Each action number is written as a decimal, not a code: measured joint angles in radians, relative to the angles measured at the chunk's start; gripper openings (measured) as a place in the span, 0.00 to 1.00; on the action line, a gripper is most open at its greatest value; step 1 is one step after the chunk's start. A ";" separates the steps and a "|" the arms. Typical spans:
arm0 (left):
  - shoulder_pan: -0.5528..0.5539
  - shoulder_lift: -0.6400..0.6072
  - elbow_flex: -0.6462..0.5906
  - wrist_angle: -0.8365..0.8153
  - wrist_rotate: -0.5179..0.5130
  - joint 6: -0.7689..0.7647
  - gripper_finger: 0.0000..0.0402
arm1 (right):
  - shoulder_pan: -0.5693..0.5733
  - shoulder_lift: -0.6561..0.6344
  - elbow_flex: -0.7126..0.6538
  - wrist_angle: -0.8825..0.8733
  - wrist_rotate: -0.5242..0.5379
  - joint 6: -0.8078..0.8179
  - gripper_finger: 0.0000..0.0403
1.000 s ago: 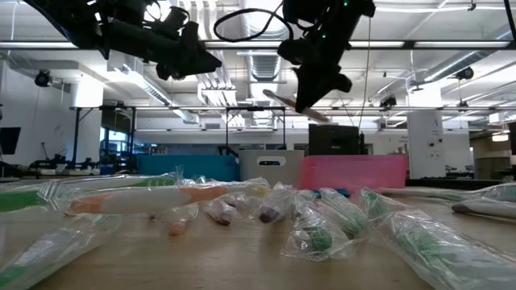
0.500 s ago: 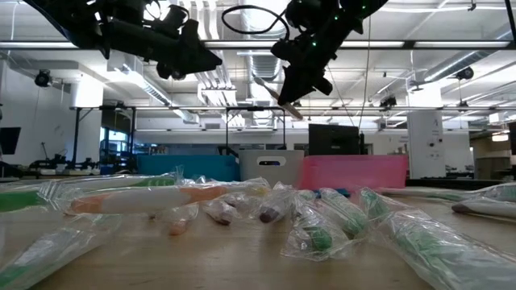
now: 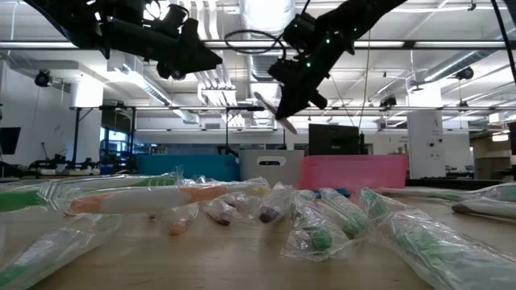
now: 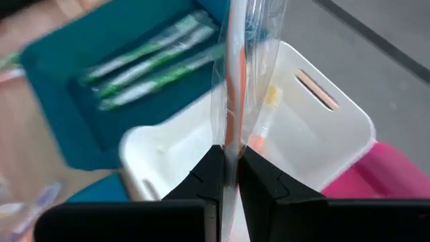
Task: Pick & Place Toothbrushes
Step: Put the orange toothbrush into the white bin
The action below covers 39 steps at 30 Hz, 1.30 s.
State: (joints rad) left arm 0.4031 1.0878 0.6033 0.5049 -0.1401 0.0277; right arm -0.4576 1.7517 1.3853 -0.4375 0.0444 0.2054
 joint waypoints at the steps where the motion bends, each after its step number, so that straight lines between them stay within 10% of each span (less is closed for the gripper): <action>1: 0.000 0.000 0.000 0.001 0.001 0.000 0.43 | -0.005 0.007 0.000 0.000 0.000 0.000 0.06; 30: 0.001 0.000 -0.002 0.000 0.009 0.003 0.43 | -0.041 0.300 0.187 -0.188 -0.046 0.065 0.06; 39: 0.001 0.000 -0.002 -0.004 0.010 0.003 0.43 | -0.041 0.310 0.187 -0.196 -0.092 0.074 0.22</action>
State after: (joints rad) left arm 0.4038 1.0878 0.6018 0.5010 -0.1303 0.0307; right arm -0.4984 2.0618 1.5723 -0.6331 -0.0475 0.2798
